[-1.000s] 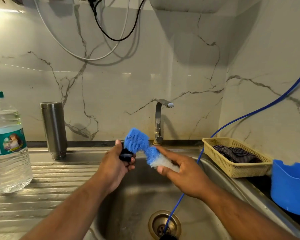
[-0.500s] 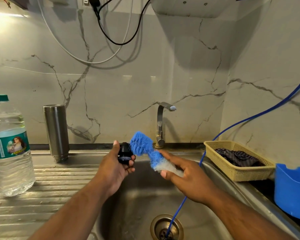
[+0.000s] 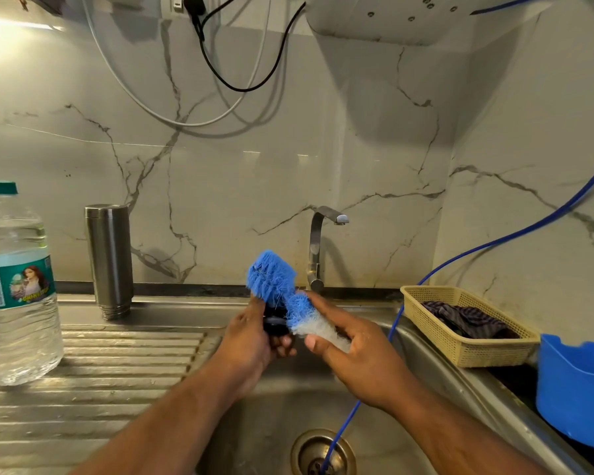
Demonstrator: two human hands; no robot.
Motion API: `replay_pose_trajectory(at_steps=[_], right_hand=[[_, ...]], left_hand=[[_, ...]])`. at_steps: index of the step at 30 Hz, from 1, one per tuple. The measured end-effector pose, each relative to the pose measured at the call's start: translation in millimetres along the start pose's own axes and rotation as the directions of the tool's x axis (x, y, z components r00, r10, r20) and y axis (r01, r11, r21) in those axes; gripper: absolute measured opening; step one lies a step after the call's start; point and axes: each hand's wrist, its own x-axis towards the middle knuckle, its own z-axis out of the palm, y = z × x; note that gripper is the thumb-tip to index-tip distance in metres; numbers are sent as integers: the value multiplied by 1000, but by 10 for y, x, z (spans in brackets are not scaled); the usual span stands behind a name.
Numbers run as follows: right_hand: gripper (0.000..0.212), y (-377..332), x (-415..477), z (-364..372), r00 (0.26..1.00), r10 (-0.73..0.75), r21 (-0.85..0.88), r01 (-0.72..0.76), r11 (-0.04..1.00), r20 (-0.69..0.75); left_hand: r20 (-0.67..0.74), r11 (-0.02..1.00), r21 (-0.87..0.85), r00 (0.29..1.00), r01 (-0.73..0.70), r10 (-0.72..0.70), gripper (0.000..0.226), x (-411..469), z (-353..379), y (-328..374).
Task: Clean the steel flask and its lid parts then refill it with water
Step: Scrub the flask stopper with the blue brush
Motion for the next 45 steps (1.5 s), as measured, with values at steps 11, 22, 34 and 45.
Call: replay_pose_trajectory(at_steps=[11, 22, 34, 45], right_hand=[[64, -80, -38, 42, 997, -69, -197, 76, 977, 41], [68, -64, -39, -56, 999, -36, -205, 40, 978, 20], [65, 107, -16, -123, 999, 29, -163, -31, 986, -16], [61, 85, -28, -135, 999, 25, -39, -26, 999, -22]], left_hand=[[-104, 998, -27, 993, 49, -51, 48, 35, -75, 64], [-122, 996, -39, 989, 81, -86, 59, 24, -88, 108], [-36, 999, -35, 999, -12, 11, 62, 165, -255, 185], [8, 935, 284, 975, -213, 220, 56, 157, -279, 126]])
